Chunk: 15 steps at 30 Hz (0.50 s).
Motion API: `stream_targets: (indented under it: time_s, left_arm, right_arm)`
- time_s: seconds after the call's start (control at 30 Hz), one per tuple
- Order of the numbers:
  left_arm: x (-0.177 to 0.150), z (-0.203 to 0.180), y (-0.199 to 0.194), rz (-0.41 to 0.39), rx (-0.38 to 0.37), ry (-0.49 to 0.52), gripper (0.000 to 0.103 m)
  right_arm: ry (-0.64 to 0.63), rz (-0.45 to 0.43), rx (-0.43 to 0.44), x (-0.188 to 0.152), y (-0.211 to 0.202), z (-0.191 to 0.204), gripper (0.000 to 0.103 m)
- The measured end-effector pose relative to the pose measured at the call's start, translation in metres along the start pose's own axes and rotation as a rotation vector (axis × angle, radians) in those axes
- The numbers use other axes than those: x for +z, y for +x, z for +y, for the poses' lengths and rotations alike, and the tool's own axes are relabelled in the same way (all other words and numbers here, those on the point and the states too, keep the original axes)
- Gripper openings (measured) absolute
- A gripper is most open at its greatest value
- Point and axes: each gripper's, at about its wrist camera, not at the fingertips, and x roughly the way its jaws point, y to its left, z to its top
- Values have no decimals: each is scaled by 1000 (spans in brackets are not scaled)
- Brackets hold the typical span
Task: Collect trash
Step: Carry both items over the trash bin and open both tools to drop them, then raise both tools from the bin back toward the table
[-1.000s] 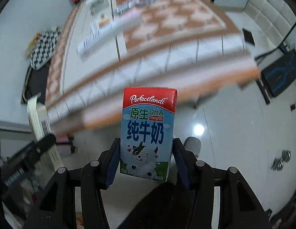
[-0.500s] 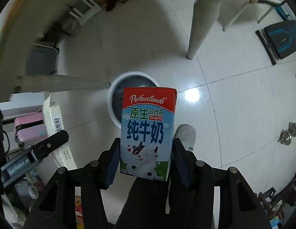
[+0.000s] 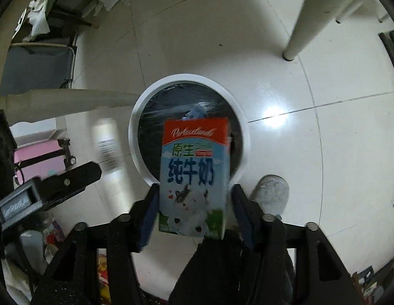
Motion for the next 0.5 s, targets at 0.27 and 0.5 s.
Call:
stream_targets:
  time_s: [0.27, 0.5]
  left_arm:
    - [-19, 10, -27, -136, 169, 34, 92]
    - [-35, 13, -54, -150, 234, 50, 92]
  right_arm:
    - [-57, -52, -116, 4, -5, 12, 101]
    - [-100, -78, -233, -4, -37, 20, 101]
